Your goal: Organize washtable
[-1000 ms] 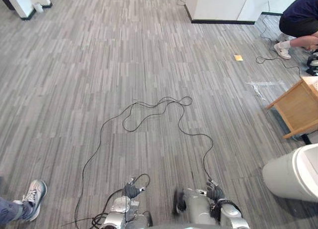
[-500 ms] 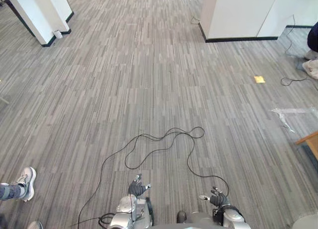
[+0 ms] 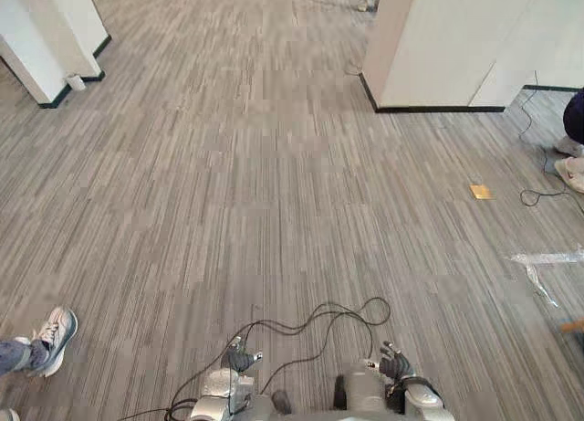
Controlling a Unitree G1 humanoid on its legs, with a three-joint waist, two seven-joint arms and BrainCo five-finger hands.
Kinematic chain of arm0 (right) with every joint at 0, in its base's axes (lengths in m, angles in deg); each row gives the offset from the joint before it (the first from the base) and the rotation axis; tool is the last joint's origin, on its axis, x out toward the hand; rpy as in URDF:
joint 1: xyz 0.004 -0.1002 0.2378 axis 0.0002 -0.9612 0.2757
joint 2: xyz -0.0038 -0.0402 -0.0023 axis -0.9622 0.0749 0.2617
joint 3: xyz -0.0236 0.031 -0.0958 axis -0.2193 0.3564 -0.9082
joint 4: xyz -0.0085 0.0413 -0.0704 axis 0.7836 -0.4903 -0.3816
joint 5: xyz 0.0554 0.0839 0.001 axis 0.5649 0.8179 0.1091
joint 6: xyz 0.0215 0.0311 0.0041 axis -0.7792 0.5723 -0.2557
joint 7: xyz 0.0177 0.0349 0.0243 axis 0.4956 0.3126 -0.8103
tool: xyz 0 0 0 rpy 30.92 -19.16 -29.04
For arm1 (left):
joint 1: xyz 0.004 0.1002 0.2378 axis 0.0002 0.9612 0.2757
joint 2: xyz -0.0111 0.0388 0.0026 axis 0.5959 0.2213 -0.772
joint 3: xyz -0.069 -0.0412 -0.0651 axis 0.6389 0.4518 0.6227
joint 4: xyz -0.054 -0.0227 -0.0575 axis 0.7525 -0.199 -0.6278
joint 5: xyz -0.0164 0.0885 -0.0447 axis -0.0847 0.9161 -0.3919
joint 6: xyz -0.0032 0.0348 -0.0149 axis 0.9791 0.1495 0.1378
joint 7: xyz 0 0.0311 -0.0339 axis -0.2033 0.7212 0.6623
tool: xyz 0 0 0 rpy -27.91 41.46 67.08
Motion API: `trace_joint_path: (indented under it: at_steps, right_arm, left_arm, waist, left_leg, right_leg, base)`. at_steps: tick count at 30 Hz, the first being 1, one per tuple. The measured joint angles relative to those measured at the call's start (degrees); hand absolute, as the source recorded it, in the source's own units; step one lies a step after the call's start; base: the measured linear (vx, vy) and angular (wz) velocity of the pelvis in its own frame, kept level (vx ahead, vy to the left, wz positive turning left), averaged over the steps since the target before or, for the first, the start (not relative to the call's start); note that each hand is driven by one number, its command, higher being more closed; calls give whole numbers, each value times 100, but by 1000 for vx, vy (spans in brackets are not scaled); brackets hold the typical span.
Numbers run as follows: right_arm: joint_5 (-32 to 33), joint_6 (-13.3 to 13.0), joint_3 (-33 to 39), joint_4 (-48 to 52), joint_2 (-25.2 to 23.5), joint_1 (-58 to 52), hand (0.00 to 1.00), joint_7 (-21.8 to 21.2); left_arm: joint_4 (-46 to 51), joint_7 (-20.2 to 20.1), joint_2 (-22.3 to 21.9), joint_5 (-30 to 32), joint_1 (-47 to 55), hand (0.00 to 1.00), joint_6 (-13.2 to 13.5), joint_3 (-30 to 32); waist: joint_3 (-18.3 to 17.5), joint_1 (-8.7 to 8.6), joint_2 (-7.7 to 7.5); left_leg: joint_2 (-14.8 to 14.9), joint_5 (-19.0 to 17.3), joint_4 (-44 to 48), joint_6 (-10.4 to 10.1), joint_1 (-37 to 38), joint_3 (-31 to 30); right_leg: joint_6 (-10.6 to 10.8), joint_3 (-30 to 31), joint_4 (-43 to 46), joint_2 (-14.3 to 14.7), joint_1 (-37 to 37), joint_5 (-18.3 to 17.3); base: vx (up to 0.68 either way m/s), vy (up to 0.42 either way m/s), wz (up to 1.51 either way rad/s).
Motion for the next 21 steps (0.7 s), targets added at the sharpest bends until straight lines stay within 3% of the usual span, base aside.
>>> trace_joint_path:
  at_steps: [1,3,4,5,6,8,9,10,12,13,14,17,18,19,20,21]
  right_arm:
    - [0,-10,2,43,0,11,0,1]
    - [3,-2,75,53,-66,19,0,5]
    - [2,14,118,52,-82,17,0,6]
    - [-8,29,151,57,-78,13,0,3]
    - [-16,30,206,71,-75,7,0,0]
    - [-21,59,245,150,-102,-31,0,7]
    - [-21,100,227,342,-29,-117,0,7]
    - [-22,160,218,461,22,-148,0,14]
    - [-16,188,215,463,-5,-219,0,22]
    - [-16,188,199,461,-59,-303,0,29]
    - [-15,188,190,460,-63,-320,0,31]
    - [-14,201,131,273,-56,-277,0,45]
    - [-15,207,129,197,-41,-231,0,47]
    - [-16,197,141,108,-18,-227,0,49]
    - [-13,184,142,49,19,-229,0,47]
    - [-12,185,142,-56,77,-230,0,50]
  left_arm:
    - [-11,-2,-2,1,-3,0,-2,-3]
    - [-53,-9,-11,14,16,0,0,20]
    - [-89,-10,-26,22,37,0,-2,46]
    - [-104,-11,-111,90,120,0,4,158]
    - [-109,-4,-195,122,182,0,1,342]
    - [-37,-8,-303,122,152,0,0,566]
    - [7,-11,-438,120,186,0,-7,768]
    - [115,-8,-510,119,230,0,-8,921]
    - [242,-11,-511,119,236,0,-2,927]
    - [326,-20,-516,119,237,0,15,897]
    - [354,-24,-521,120,238,0,20,891]
    - [409,-84,-513,116,229,0,71,891]
    - [431,-94,-513,108,224,0,87,891]
    - [439,-93,-515,93,224,0,118,892]
    - [433,-94,-516,71,229,0,124,891]
    - [399,-84,-503,-16,233,0,127,903]
  waist:
    - [10,-40,15]
    - [20,-72,-56]
    - [21,-73,-65]
    - [-6,-118,-25]
    - [-78,-117,-9]
    - [-98,-132,78]
    - [-100,-137,265]
    - [-85,-103,397]
    - [-51,-59,388]
    - [-53,1,241]
    - [-63,22,211]
    - [-73,91,177]
    - [-74,119,185]
    - [-86,187,219]
    - [-103,199,257]
    - [-131,244,344]
  left_leg:
    - [14,-23,-72,-39,89,-35]
    - [-46,-280,-295,-340,500,-67]
    - [-56,-400,-299,-387,650,-100]
    - [13,-614,-266,-527,912,-249]
    - [142,-699,49,-666,951,-352]
    - [365,-717,1414,-700,414,-239]
    - [702,-589,2860,-860,-159,20]
    - [1220,-206,4207,-1006,-692,247]
    - [1714,-292,5282,-878,-1058,579]
    - [1798,-350,5310,-790,-1275,763]
    - [1811,-373,5268,-754,-1353,793]
    - [1464,-555,3590,-692,-1981,860]
    - [1169,-467,2569,-784,-2131,646]
    - [945,-210,1480,-1038,-2192,384]
    - [899,-89,1057,-1089,-2215,263]
    - [922,-31,670,-1162,-2275,86]
  right_leg:
    - [2,-21,-571,91,-100,197]
    - [-50,27,-2566,251,-177,1247]
    - [-134,104,-2626,259,-178,1381]
    - [-399,243,-2273,336,-169,1841]
    - [-515,230,-1891,341,-200,1778]
    - [-594,95,-1717,377,-47,1498]
    - [-686,60,-1783,550,193,1334]
    - [-719,97,-1947,756,568,1121]
    - [-885,142,-2162,912,1254,904]
    - [-929,198,-2380,887,1681,754]
    - [-922,217,-2449,879,1769,749]
    - [-887,405,-2904,729,2382,770]
    - [-865,508,-3069,624,2556,758]
    - [-755,639,-3259,555,2750,707]
    - [-705,679,-3358,570,2844,679]
    - [-475,764,-3497,611,3035,529]
  base:
    - [550,27,36]
    - [607,-12,47]
    - [599,-68,58]
    - [659,-104,61]
    - [784,-166,70]
    - [606,-190,42]
    - [589,-188,10]
    - [587,-164,-2]
    - [625,-127,-13]
    - [536,-107,-9]
    - [484,-89,-15]
    - [392,12,-35]
    - [436,98,-49]
    - [510,172,-53]
    - [400,188,-56]
    - [413,260,-58]
